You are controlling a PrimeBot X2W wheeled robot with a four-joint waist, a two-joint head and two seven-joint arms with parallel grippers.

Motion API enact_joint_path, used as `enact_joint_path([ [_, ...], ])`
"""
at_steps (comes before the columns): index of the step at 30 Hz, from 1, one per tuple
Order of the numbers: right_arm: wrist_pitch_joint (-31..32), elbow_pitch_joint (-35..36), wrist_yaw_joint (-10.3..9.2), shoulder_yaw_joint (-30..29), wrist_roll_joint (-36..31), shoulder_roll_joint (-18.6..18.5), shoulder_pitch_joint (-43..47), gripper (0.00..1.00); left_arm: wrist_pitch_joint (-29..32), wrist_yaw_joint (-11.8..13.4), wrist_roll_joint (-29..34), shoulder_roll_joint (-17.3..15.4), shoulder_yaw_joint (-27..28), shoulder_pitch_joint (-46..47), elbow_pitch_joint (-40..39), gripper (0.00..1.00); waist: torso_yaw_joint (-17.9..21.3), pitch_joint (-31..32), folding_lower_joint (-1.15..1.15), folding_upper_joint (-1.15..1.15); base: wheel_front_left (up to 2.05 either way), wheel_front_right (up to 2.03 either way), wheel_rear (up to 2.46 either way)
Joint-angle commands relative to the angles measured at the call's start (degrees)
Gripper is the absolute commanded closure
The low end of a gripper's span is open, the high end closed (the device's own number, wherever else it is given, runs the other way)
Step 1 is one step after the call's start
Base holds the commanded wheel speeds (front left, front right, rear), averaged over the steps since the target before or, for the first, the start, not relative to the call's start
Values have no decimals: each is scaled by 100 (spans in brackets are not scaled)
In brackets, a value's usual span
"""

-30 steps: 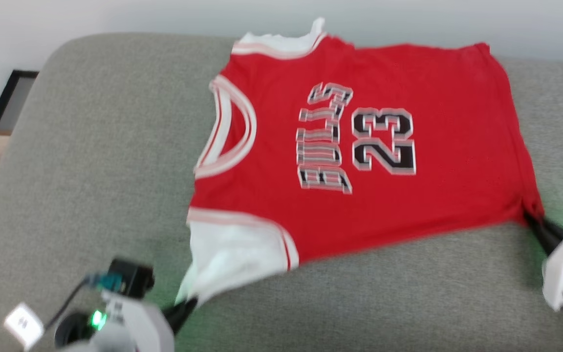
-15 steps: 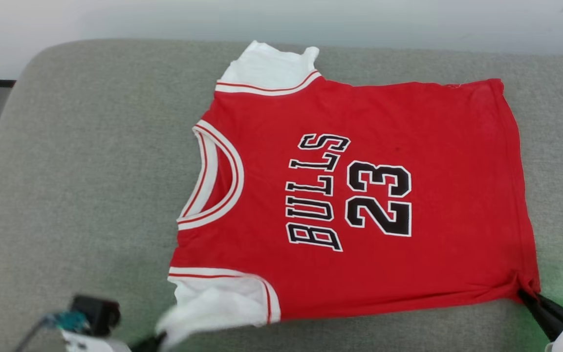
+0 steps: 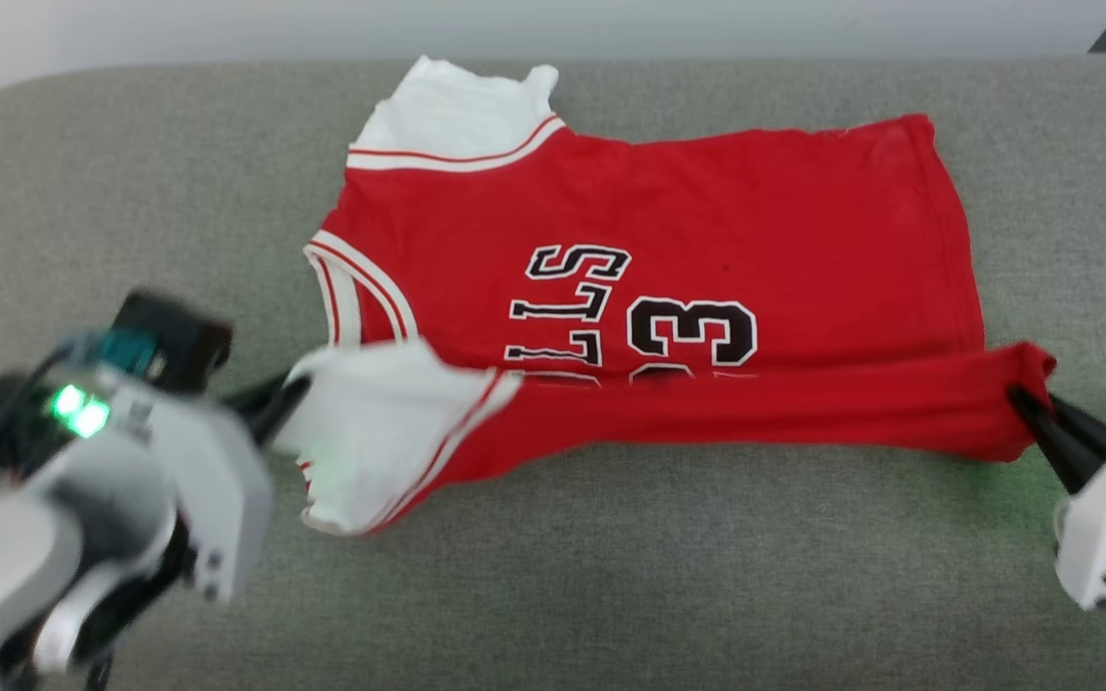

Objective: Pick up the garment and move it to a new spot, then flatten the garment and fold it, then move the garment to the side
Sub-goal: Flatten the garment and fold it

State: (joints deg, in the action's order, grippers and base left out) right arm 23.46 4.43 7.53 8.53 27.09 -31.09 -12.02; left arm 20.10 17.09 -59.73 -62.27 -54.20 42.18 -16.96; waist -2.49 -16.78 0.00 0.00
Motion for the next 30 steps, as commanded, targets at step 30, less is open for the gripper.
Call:
enact_joint_path([
  [30,829,-2683,-3,2462,1329,-163,-2412,100,1609,-2026,-475,2790,-663,1691,5740,85,61,-477,0,0,0,0,0],
])
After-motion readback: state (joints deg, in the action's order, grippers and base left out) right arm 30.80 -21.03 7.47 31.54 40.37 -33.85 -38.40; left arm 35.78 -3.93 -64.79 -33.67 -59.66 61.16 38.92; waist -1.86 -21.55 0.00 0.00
